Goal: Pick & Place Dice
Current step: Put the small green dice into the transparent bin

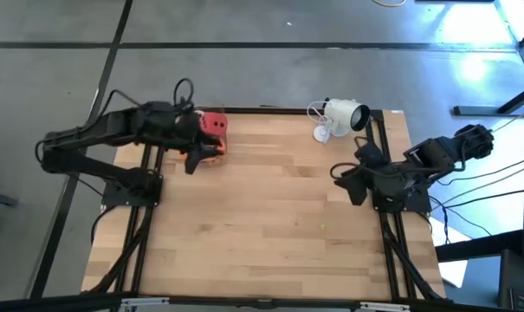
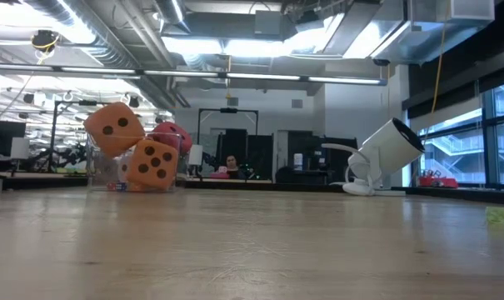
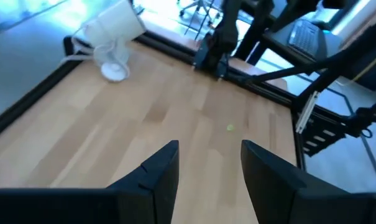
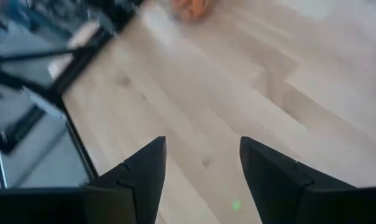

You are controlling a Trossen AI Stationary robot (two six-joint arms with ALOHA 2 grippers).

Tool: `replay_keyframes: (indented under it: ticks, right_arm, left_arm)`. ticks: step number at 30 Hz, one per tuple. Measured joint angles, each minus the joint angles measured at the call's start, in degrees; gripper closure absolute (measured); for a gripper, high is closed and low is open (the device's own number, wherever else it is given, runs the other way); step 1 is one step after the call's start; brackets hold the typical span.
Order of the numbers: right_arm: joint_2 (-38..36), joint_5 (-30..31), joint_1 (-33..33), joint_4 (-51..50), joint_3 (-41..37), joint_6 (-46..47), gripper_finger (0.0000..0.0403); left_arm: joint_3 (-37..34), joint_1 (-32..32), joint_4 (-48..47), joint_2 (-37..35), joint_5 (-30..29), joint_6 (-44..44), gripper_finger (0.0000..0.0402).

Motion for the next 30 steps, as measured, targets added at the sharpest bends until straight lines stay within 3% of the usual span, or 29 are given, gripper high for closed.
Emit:
replay_keyframes:
  ticks: [6, 10, 14, 18, 23, 30]
  right_arm:
    - [3.71, -4.93, -1.2, -7.3, 0.0, 1.04, 0.0193]
    - [7.02, -5.88, -1.76, -10.29, 0.0, 1.33, 0.0182]
    - [10.69, -5.95, -1.99, -10.78, 0.0, 0.93, 0.0172]
    - [14.79, -6.16, -2.04, -13.44, 0.0, 0.92, 0.0167]
    - [19.69, -11.24, -2.01, -14.97, -0.98, 0.95, 0.016]
    - [22.73, -19.58, -1.61, -5.39, -9.93, 1.24, 0.0158]
  left_arm:
    - [-9.96, -6.29, 5.6, -8.45, -9.05, -4.84, 0.0238]
    - [-16.98, -9.24, 16.65, -14.05, -10.01, -6.17, 0.0238]
    - [-21.6, -11.17, 19.22, -17.19, -10.5, -8.63, 0.0238]
    - [-23.98, -13.03, 19.23, -17.92, -10.51, -9.31, 0.0238]
    - [-24.73, -14.66, 19.18, -17.87, -10.58, -8.93, 0.0238]
    - [-24.68, -15.01, 19.27, -17.95, -10.66, -7.72, 0.0238]
